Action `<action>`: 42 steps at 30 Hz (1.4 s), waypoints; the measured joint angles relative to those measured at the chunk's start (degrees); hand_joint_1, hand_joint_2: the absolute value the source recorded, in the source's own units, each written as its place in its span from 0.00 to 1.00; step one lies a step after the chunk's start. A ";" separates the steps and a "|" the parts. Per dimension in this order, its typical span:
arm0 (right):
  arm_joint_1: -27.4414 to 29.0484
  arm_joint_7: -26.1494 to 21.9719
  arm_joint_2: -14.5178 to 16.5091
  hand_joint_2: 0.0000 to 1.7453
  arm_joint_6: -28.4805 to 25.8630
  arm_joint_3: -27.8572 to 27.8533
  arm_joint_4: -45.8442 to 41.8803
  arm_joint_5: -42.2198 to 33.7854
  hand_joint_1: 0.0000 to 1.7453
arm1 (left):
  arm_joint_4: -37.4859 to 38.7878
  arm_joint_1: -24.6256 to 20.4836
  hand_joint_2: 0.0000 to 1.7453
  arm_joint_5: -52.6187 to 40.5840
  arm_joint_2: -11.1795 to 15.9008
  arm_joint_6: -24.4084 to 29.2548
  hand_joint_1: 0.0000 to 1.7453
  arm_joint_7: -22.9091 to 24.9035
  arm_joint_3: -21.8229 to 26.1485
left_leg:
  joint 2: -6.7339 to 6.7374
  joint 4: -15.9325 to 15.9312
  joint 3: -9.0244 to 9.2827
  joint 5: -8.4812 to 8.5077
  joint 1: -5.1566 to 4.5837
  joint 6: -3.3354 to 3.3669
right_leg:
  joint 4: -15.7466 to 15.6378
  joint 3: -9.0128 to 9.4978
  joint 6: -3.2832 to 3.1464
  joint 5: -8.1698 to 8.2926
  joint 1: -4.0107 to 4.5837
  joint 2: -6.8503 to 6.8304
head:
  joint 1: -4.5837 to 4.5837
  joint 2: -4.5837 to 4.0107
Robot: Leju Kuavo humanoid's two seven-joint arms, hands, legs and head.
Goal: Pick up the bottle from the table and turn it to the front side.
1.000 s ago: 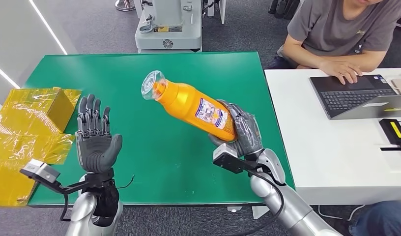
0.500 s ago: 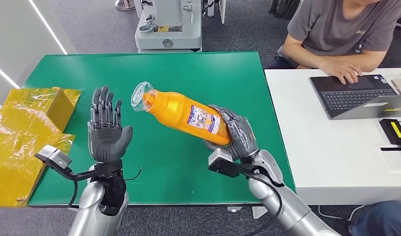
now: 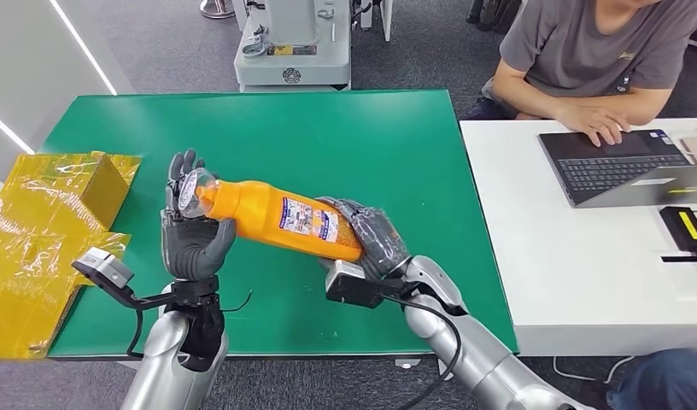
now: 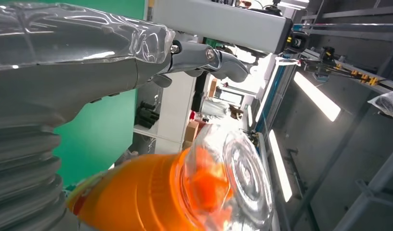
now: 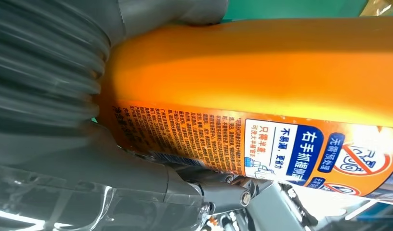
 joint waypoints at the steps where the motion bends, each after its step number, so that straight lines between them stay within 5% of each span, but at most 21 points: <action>1: -0.30 -0.07 0.33 1.00 0.50 0.01 0.54 0.07 1.00 | 0.15 -0.02 1.00 0.08 0.04 0.04 0.00 -0.10 0.01 | 0.00 0.00 0.00 0.00 0.00 0.00 | 0.00 0.00 0.00 0.00 0.00 0.00 | 0.00 0.00; 19: -2.94 -1.30 3.04 1.00 3.65 0.60 6.47 0.66 1.00 | 1.47 -0.04 1.00 0.75 0.38 0.57 0.04 -0.87 0.01 | -0.01 0.01 -0.01 0.00 0.00 0.00 | 0.00 0.00 0.00 0.00 0.00 -0.01 | 0.00 0.00; 23: -3.55 -1.17 3.08 1.00 4.70 0.83 7.24 0.62 1.00 | 1.61 -0.04 1.00 0.48 0.38 0.93 0.98 -1.04 0.01 | -0.01 0.01 0.00 0.00 0.00 0.00 | 0.00 0.01 0.00 0.00 0.00 -0.01 | 0.00 0.00; 42: -4.93 -0.74 3.92 1.00 6.18 1.32 9.85 0.39 1.00 | 2.08 -0.66 1.00 0.81 0.05 1.17 1.00 -1.58 -0.05 | -0.01 0.01 0.00 0.00 0.00 0.00 | 0.00 0.01 0.00 0.00 0.00 0.00 | -0.01 0.01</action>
